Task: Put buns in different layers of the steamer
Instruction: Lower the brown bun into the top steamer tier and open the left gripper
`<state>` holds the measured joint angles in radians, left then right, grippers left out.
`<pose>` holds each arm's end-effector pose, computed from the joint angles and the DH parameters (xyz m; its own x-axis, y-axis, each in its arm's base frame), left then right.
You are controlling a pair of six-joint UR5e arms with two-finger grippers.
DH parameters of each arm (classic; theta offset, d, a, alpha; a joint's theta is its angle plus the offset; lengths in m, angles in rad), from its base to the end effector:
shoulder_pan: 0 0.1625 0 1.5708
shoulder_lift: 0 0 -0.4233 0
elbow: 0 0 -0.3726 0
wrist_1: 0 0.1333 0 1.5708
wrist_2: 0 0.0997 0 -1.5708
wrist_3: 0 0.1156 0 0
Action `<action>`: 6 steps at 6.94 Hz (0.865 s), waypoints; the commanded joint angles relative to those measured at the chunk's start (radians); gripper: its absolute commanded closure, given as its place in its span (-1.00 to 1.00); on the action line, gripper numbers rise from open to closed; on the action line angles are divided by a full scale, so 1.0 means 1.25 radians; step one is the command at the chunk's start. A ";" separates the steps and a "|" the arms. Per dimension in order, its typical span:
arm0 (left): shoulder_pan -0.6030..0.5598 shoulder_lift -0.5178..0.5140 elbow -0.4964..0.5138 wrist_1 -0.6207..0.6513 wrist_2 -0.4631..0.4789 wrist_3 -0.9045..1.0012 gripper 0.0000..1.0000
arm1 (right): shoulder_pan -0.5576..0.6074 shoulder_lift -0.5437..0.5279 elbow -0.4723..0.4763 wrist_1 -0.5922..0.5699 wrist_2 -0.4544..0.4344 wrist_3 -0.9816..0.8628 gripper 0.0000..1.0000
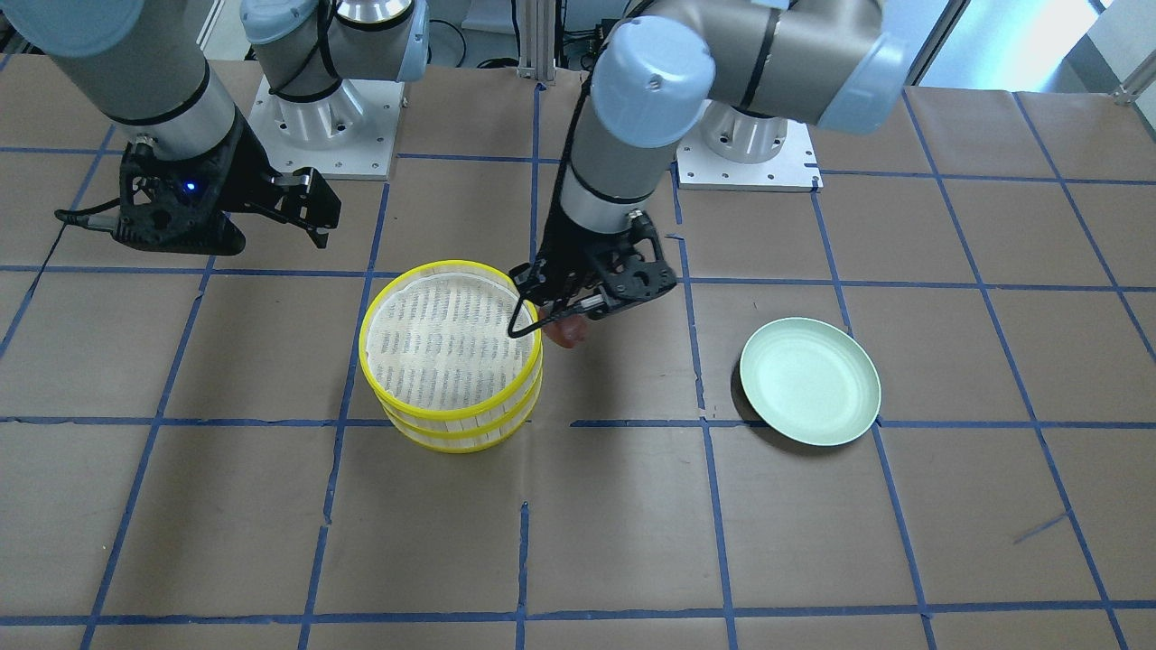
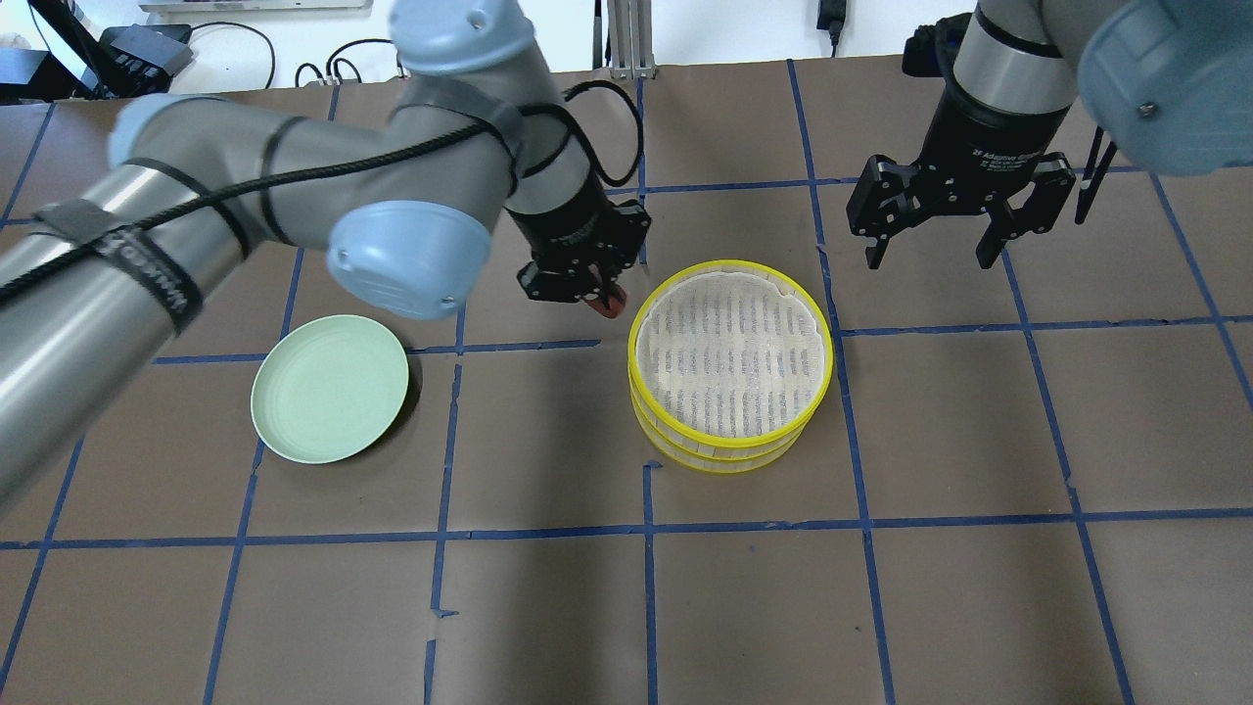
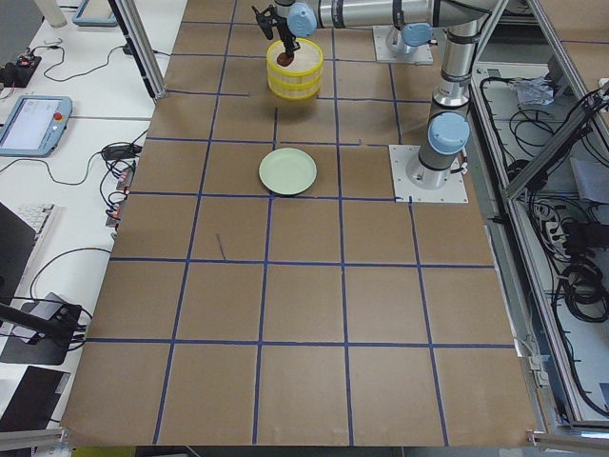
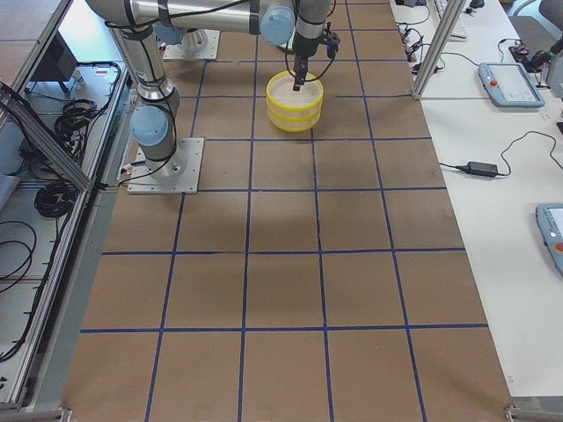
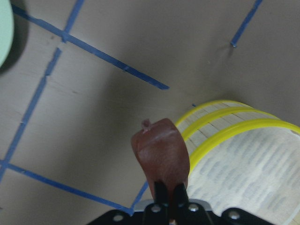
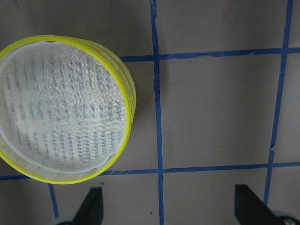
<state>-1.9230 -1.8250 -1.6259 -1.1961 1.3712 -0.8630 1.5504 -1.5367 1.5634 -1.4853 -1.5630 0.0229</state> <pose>-0.3427 -0.4795 0.3522 -0.8568 -0.4839 0.1783 -0.4718 0.8751 0.1078 0.1245 -0.4757 0.4496 -0.9990 0.0440 -0.0052 0.0432 0.9928 0.1121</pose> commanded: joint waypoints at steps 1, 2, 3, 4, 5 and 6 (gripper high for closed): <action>-0.063 -0.046 0.000 0.076 -0.027 -0.087 0.58 | -0.006 -0.016 -0.008 -0.028 -0.003 -0.004 -1.00; -0.063 -0.048 -0.007 0.076 -0.018 -0.078 -0.41 | -0.003 -0.020 -0.005 -0.030 0.000 -0.004 -1.00; -0.063 -0.048 -0.006 0.071 -0.016 -0.075 -0.88 | -0.002 -0.020 -0.006 -0.030 0.001 -0.002 -1.00; -0.063 -0.048 -0.006 0.068 -0.017 -0.077 -0.95 | -0.002 -0.020 -0.006 -0.030 0.001 -0.001 -1.00; -0.063 -0.048 0.000 0.066 -0.017 -0.075 -0.97 | -0.002 -0.020 -0.006 -0.030 0.002 0.004 -1.00; -0.063 -0.046 0.000 0.065 -0.017 -0.078 -0.98 | -0.002 -0.020 -0.006 -0.034 0.002 0.005 -1.00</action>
<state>-2.0017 -1.8844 -1.6284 -1.1125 1.3499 -0.9584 1.5477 -1.5615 1.5555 -1.5242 -1.5607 0.0257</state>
